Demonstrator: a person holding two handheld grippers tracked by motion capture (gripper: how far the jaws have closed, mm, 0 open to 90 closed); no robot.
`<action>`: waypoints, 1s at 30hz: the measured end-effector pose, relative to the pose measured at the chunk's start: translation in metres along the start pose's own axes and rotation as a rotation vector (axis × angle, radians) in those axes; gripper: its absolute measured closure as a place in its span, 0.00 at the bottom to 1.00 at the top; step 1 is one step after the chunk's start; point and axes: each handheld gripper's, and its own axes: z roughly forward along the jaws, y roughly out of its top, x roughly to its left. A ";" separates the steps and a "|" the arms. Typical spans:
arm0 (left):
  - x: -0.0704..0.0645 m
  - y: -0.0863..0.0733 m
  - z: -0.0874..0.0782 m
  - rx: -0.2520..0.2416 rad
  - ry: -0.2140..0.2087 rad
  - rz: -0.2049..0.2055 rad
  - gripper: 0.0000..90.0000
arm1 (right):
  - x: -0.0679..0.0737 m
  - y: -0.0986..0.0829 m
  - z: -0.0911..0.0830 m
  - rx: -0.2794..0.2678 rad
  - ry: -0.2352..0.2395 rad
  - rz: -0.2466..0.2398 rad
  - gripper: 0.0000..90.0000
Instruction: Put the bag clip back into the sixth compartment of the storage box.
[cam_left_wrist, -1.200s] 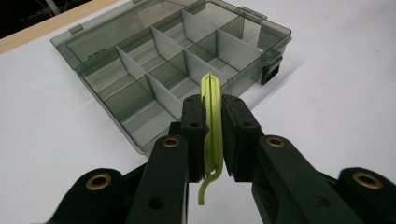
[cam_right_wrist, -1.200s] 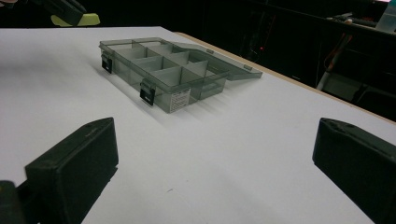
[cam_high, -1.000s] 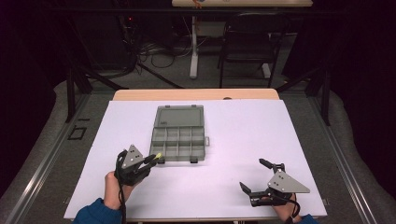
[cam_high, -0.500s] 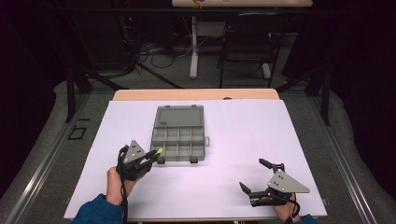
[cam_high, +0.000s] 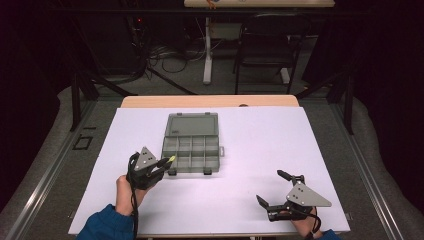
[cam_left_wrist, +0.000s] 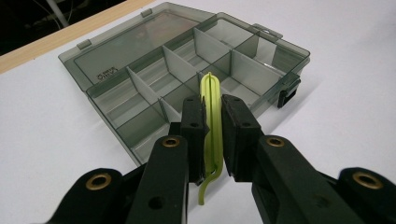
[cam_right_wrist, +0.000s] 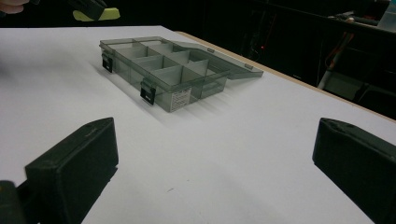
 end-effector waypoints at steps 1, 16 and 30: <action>0.000 0.000 0.001 0.000 0.001 0.000 0.88 | 0.000 0.000 0.000 0.000 0.001 0.000 0.00; 0.004 0.005 0.009 0.001 0.002 0.002 0.88 | 0.000 0.000 0.000 0.002 -0.001 -0.001 0.00; 0.007 0.012 0.016 -0.005 -0.004 0.010 0.88 | 0.000 0.000 0.000 0.000 -0.001 -0.002 0.00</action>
